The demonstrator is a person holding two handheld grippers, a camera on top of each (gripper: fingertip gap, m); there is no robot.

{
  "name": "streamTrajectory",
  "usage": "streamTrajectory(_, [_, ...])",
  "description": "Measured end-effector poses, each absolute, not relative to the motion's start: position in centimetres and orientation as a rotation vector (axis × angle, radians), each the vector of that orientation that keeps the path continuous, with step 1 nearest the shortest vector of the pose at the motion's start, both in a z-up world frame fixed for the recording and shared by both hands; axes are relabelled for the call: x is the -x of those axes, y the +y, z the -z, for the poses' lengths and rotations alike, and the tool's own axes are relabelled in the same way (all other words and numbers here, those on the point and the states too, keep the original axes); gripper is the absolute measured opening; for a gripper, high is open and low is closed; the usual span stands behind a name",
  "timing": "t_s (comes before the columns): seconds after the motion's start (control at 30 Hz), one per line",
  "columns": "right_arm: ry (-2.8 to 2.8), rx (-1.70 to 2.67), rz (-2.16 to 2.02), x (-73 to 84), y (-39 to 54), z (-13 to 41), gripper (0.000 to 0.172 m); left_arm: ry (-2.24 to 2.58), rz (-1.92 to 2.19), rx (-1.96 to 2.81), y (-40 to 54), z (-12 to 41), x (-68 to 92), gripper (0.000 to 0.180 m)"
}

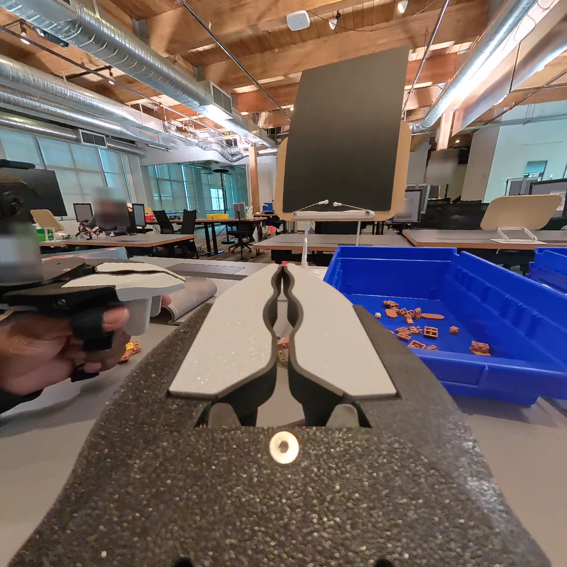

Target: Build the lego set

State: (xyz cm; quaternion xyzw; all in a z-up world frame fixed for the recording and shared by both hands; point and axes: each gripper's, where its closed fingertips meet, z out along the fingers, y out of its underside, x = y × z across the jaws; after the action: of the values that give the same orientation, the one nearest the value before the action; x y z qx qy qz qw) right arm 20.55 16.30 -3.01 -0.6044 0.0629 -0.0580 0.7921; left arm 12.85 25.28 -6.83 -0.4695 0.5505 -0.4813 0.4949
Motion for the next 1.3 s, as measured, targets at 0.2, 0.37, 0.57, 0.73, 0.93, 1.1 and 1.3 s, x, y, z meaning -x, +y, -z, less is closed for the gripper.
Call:
streamTrajectory(0.2, [0.126,1.303,0.132,-20.42,16.38,3.04,0.0,1.332,1.17,1.143,25.33,6.98,-12.91,0.0])
streamTrajectory(0.37, [0.131,1.303,0.124,-20.48,16.4,3.07,0.0,1.334,1.17,1.145,25.33,7.07,-12.95,0.0])
streamTrajectory(0.57, [0.131,1.304,0.122,-20.48,16.41,3.08,0.0,1.335,1.171,1.149,25.35,7.14,-12.98,0.0])
streamTrajectory(0.73, [0.131,1.305,0.121,-20.5,16.42,3.09,0.0,1.336,1.171,1.149,25.34,7.16,-12.98,0.0])
streamTrajectory(0.93, [0.133,1.306,0.119,-20.52,16.41,3.12,0.0,1.335,1.17,1.146,25.31,7.08,-12.97,0.0])
streamTrajectory(1.1, [0.133,1.307,0.117,-20.54,16.41,3.14,0.0,1.335,1.169,1.146,25.32,7.08,-12.97,0.0])
streamTrajectory(1.3, [0.138,1.311,0.108,-20.6,16.43,3.21,0.0,1.337,1.169,1.146,25.28,7.1,-12.97,0.0])
